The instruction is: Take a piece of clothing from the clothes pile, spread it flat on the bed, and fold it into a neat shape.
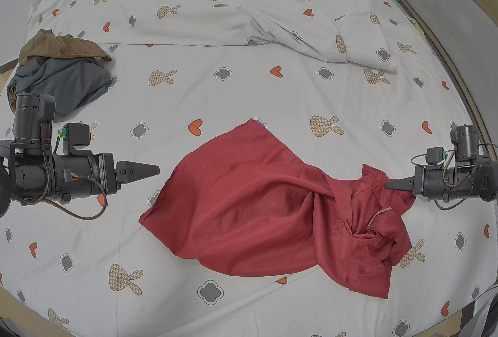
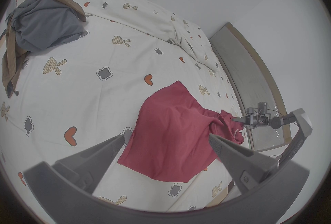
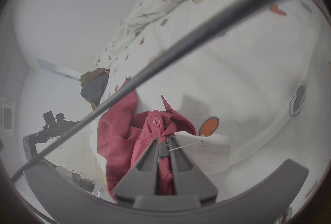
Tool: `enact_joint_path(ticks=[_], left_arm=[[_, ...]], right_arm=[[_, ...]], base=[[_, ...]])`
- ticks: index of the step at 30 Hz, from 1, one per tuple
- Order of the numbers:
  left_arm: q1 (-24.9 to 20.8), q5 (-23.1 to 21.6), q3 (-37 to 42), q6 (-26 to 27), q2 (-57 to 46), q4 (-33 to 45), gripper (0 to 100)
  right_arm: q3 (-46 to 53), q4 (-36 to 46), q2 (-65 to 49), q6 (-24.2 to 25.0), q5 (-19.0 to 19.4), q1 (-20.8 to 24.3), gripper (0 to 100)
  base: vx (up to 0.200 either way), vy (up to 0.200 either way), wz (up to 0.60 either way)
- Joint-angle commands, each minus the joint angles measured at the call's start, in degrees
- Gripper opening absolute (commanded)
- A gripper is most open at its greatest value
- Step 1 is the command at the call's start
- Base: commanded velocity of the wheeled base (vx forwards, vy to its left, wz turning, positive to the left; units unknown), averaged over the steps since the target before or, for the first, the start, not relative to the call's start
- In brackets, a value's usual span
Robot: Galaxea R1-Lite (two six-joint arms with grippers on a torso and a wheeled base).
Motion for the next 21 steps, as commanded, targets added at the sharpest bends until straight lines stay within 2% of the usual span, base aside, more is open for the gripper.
enact_joint_path(ticks=[1, 7, 10, 11, 12, 15, 21], left_arm=[[0.0, 0.0, 0.0, 0.0, 0.1, 0.0, 100], [0.0, 0.0, 0.0, 0.0, 0.1, 0.0, 100], [0.0, 0.0, 0.1, 0.0, 0.1, 0.0, 100], [0.0, 0.0, 0.1, 0.0, -0.1, 0.0, 100], [0.0, 0.0, 0.1, 0.0, -0.1, 0.0, 100], [0.0, 0.0, 0.1, 0.0, -0.1, -0.1, 100], [0.0, 0.0, 0.1, 0.0, -0.1, 0.0, 100]], right_arm=[[0.2, -0.1, -13.9, 0.8, -2.8, 0.5, 0], [-2.7, -0.2, -26.7, 1.1, -12.5, 1.8, 0], [-3.1, -0.2, -27.4, 1.0, -13.7, 2.0, 0], [-4.3, -0.3, -28.0, 1.0, -17.5, 2.0, 0], [-4.9, -0.3, -27.9, 1.0, -18.5, 1.9, 0], [-5.5, -0.3, -27.1, 1.0, -20.3, 1.9, 0], [-4.9, -0.4, -22.1, 0.8, -20.6, 1.5, 0]], base=[[0.000, 0.000, 0.00], [0.000, 0.000, 0.00], [0.000, 0.000, 0.00], [0.000, 0.000, 0.00], [0.000, 0.000, 0.00], [0.000, 0.000, 0.00], [0.000, 0.000, 0.00]])
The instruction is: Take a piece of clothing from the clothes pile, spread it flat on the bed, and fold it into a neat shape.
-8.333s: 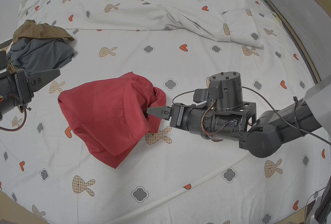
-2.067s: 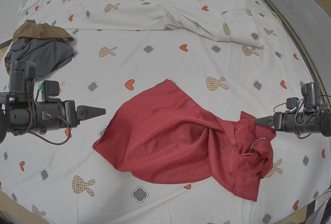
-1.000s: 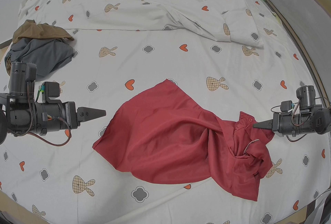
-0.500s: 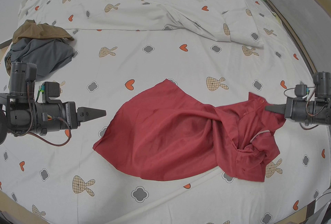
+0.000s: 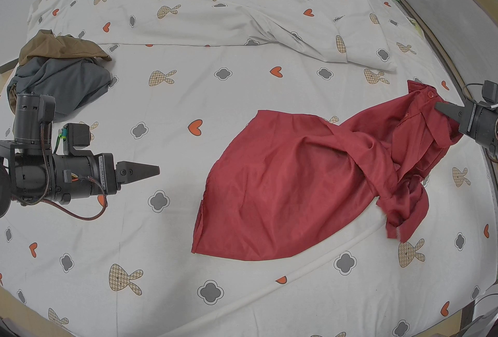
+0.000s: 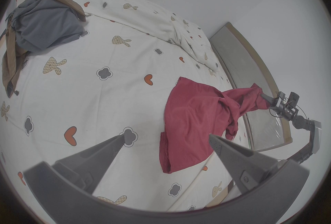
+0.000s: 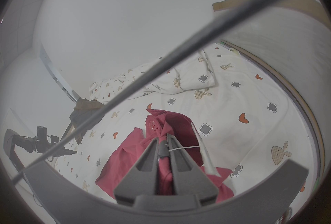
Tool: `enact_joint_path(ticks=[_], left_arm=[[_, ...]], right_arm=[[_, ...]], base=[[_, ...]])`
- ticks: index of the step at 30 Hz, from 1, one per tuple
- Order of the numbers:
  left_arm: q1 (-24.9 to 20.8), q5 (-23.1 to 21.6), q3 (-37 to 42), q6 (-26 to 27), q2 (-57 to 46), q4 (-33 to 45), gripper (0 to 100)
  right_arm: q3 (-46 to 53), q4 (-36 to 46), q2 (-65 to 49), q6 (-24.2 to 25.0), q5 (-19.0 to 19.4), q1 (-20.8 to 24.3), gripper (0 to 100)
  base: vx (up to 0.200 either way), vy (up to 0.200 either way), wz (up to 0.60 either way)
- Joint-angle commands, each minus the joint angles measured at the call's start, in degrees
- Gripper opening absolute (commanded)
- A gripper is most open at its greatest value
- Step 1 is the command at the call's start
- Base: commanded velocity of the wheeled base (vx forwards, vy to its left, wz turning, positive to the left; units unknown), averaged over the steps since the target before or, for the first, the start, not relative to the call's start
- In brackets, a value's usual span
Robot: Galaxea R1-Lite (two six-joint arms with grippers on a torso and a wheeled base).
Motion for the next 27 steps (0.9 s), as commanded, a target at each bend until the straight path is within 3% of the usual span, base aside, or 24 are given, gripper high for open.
enact_joint_path(ticks=[1, 5, 10, 16, 17, 23, 27], left_arm=[[0.0, 0.0, 0.0, 0.0, -0.1, 0.0, 100], [0.0, 0.0, 0.0, 0.0, 0.0, -0.3, 100], [0.0, 0.0, 0.1, 0.0, 0.2, -0.4, 100], [0.0, 0.0, 0.1, 0.0, 0.2, -0.4, 100], [0.0, 0.0, 0.1, 0.0, 0.2, -0.4, 100], [0.0, 0.0, 0.2, 0.0, 0.2, -0.4, 100], [0.0, 0.0, 0.7, 0.1, 0.4, -1.6, 100]], right_arm=[[0.0, -0.1, 2.5, -0.1, -0.1, -0.3, 0], [-0.6, -0.3, 6.9, -0.3, -0.1, -0.5, 0], [-0.3, -7.5, 10.2, -0.2, -0.8, -0.7, 0], [-0.8, -9.4, 14.0, -0.2, -5.3, -0.6, 0], [-1.6, -10.4, 16.1, -0.2, -5.9, -0.7, 100], [-6.4, -17.4, 24.8, 0.3, -6.6, -3.5, 100], [-6.1, -19.5, 24.5, 3.9, -6.5, -3.5, 100]], base=[[0.000, 0.000, 0.00], [0.000, 0.000, 0.00], [0.000, 0.000, 0.00], [0.000, 0.000, 0.00], [0.000, 0.000, 0.00], [0.000, 0.000, 0.00], [0.000, 0.000, 0.00]])
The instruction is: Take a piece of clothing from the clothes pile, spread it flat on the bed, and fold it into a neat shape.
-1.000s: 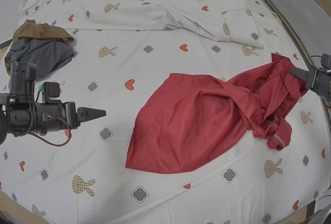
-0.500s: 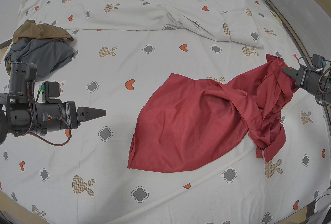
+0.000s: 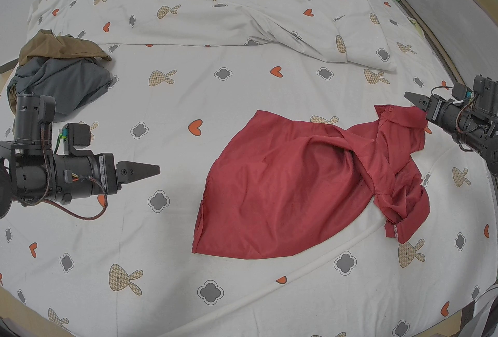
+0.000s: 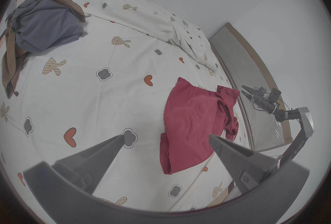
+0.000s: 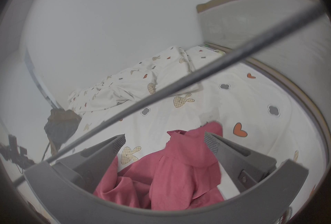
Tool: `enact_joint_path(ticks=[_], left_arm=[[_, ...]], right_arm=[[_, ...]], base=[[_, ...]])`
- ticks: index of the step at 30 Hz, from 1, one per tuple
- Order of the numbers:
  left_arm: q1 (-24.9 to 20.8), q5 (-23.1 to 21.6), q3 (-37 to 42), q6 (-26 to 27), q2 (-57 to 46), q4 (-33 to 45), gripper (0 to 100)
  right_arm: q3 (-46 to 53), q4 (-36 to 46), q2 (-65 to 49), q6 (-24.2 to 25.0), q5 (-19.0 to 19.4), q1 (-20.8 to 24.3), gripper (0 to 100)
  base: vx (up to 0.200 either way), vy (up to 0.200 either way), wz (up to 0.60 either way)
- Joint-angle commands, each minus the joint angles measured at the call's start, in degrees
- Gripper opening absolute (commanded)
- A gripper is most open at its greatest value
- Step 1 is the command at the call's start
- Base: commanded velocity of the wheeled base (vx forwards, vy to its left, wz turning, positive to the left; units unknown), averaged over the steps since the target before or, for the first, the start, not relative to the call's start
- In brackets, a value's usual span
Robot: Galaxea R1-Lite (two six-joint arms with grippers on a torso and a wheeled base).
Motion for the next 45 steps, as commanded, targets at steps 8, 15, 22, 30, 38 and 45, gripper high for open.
enact_joint_path(ticks=[8, 15, 22, 30, 38, 45], left_arm=[[0.0, 0.0, 1.2, 0.0, 0.4, -2.0, 100], [0.0, 0.0, 1.2, 0.0, 0.2, -2.0, 100], [-0.1, 0.0, 1.3, 0.0, -0.1, -2.0, 100], [-0.1, 0.0, 1.3, 0.0, 0.3, -2.1, 100], [0.0, 0.0, 1.4, 0.0, 0.4, -2.1, 100], [0.0, 0.0, 1.4, 0.0, 0.5, -2.1, 100]], right_arm=[[4.8, 4.5, -8.8, 6.1, 0.8, 0.8, 100], [12.5, 8.8, -15.6, 6.1, 8.3, 5.2, 100], [11.9, 8.6, -9.8, 4.5, 8.4, 2.1, 100], [5.8, 8.5, 1.5, -1.1, 8.4, -8.1, 100], [1.8, 8.5, 6.2, -1.1, 8.4, -7.4, 100], [-2.2, 8.4, 7.4, -0.8, 9.0, -5.6, 100]], base=[[0.000, 0.000, 0.00], [0.000, 0.000, 0.00], [0.000, 0.000, 0.00], [0.000, 0.000, 0.00], [0.000, 0.000, 0.00], [0.000, 0.000, 0.00]])
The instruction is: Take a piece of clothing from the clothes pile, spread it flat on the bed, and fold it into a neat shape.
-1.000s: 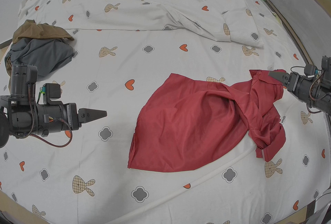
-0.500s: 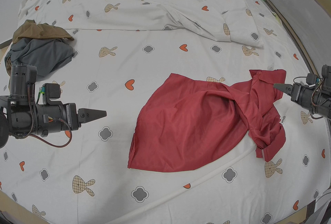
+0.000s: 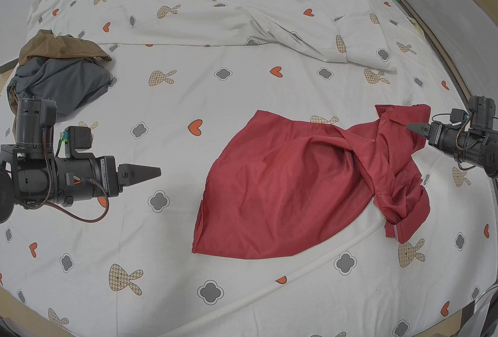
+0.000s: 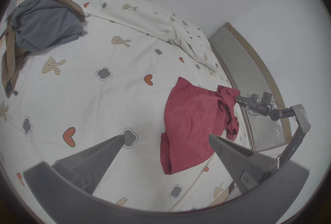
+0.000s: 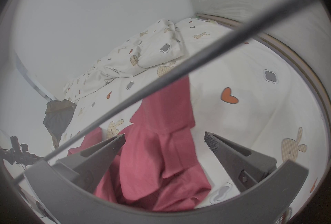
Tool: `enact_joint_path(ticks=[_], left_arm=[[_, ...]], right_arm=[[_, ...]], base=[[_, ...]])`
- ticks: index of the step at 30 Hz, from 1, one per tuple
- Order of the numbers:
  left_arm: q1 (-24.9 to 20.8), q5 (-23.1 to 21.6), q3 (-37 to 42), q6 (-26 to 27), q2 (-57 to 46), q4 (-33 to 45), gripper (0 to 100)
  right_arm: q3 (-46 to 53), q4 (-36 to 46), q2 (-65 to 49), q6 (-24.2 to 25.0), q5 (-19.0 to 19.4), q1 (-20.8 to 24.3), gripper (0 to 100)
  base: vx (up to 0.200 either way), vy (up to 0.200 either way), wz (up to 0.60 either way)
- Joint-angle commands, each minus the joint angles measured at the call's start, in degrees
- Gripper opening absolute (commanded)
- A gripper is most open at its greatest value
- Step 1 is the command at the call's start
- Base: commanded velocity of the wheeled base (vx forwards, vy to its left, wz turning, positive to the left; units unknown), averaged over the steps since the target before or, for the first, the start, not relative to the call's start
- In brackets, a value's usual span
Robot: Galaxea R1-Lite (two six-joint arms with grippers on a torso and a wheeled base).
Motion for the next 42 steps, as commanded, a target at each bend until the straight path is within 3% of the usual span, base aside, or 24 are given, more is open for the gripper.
enact_joint_path(ticks=[1, 2, 14, 20, 29, 42], left_arm=[[0.0, 0.0, 0.0, 0.0, 0.2, 0.0, 100], [0.0, 0.0, 0.0, 0.0, 0.2, 0.0, 100], [0.0, 0.0, 0.0, 0.0, 0.2, 0.0, 100], [-0.1, 0.0, 0.0, 0.1, 0.4, 0.0, 100], [-0.3, 0.0, 0.1, 0.0, -0.1, 0.1, 100], [-0.4, 0.0, 0.1, -0.1, 0.1, 0.1, 100]], right_arm=[[-2.2, -0.1, 2.0, 0.3, 0.2, 1.6, 100], [-2.6, -0.1, 2.0, 0.5, 0.4, 2.1, 0], [-0.5, 0.1, 0.4, 0.6, 0.1, 1.8, 0], [6.4, 1.2, -19.2, 1.5, 0.1, 1.8, 0], [4.0, 12.8, -35.0, 5.9, 0.8, 2.5, 0], [5.2, 13.6, -36.3, 7.2, 0.6, 0.1, 0]], base=[[0.000, 0.000, 0.00], [0.000, 0.000, 0.00], [0.000, 0.000, 0.00], [0.000, 0.000, 0.00], [0.000, 0.000, 0.00], [0.000, 0.000, 0.00]])
